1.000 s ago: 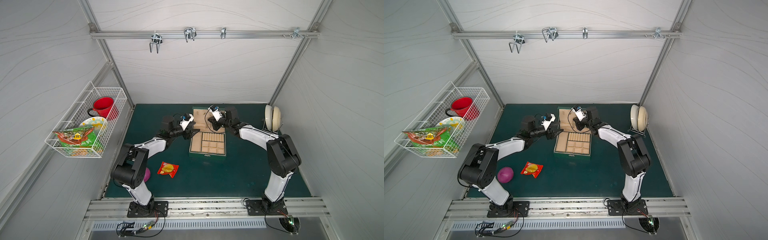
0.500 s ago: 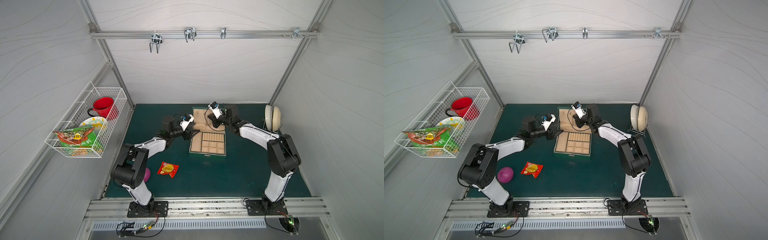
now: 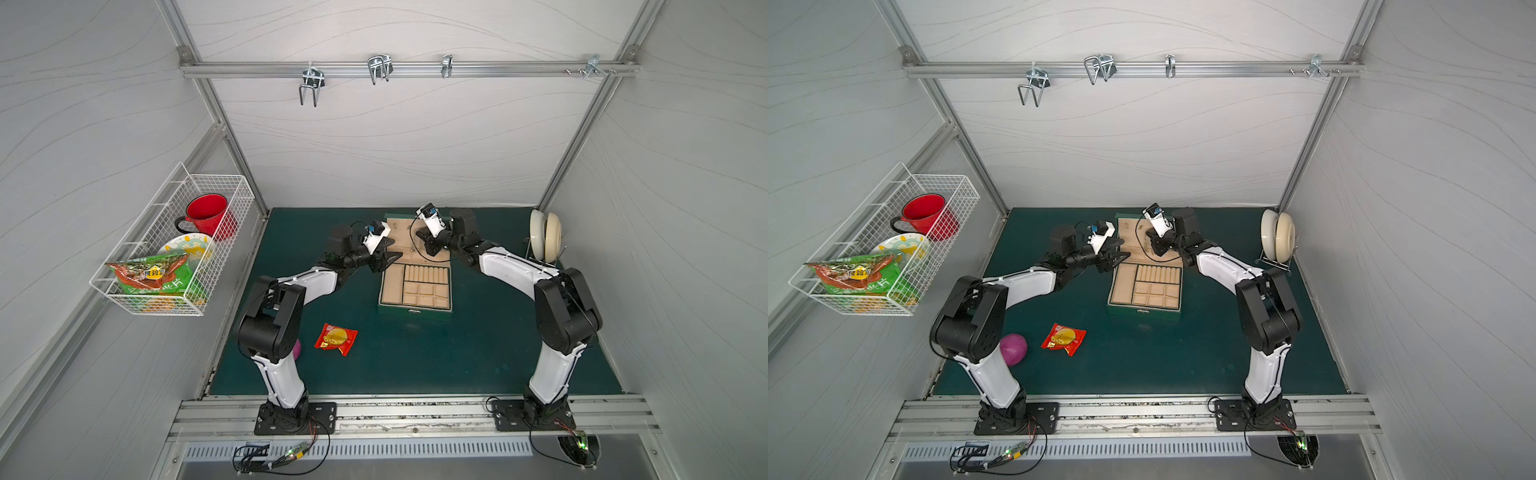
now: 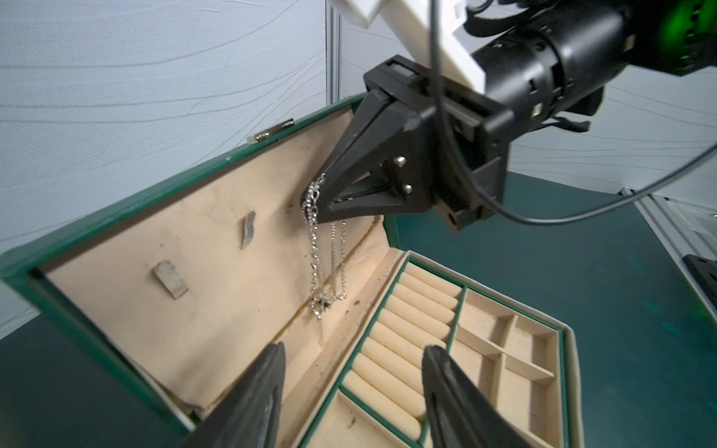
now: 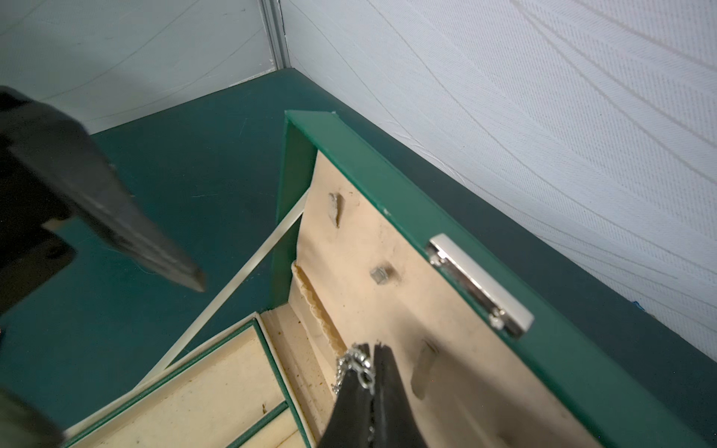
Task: Put jewelry chain into jewelry box
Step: Hang the necklace on the jewelry box clasp.
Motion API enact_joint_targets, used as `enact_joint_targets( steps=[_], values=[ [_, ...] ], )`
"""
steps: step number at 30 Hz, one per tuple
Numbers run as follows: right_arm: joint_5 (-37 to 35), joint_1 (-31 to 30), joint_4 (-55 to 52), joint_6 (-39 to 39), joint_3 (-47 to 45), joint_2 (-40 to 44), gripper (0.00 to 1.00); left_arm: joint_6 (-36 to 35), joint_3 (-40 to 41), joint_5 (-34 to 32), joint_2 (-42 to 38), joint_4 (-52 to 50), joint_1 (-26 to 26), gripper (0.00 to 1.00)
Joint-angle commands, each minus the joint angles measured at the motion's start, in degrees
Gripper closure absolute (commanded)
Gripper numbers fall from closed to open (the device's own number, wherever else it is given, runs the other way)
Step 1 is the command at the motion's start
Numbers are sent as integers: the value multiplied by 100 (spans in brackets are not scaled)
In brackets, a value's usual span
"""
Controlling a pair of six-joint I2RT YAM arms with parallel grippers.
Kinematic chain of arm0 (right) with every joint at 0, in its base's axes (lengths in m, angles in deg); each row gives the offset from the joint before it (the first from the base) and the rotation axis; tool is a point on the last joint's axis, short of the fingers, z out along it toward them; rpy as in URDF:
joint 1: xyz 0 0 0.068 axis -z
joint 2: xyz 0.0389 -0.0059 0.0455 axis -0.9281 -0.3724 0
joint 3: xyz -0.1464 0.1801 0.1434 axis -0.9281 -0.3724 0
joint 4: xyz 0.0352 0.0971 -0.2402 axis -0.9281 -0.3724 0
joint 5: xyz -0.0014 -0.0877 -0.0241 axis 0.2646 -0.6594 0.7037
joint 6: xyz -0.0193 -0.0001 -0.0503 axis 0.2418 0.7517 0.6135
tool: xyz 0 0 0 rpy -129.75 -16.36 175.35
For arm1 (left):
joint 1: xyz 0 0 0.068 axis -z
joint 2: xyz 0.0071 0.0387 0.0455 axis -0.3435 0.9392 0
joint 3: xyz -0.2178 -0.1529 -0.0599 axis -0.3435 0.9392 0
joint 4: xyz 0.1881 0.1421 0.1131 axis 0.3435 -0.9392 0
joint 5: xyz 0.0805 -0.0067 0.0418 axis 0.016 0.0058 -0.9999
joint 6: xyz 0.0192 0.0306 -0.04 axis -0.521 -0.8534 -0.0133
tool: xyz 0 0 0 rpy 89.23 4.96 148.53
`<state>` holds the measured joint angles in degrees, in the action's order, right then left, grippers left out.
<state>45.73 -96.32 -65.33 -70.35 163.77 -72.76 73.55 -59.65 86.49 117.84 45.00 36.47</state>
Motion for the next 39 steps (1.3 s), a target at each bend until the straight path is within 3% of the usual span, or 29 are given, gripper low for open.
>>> enact_joint_targets(
  steps=[1,18,36,39],
  values=[
    [22,60,15,35,25,16,100,210,-563,70,410,410,100,40],
    [170,127,55,-77,-16,61,100,375,-1967,701,1555,-129,319,44],
    [260,124,81,-165,-10,57,100,535,-2434,606,2084,-51,418,72],
    [265,127,74,-170,-8,46,100,653,-2416,622,2108,122,427,82]
  ],
)
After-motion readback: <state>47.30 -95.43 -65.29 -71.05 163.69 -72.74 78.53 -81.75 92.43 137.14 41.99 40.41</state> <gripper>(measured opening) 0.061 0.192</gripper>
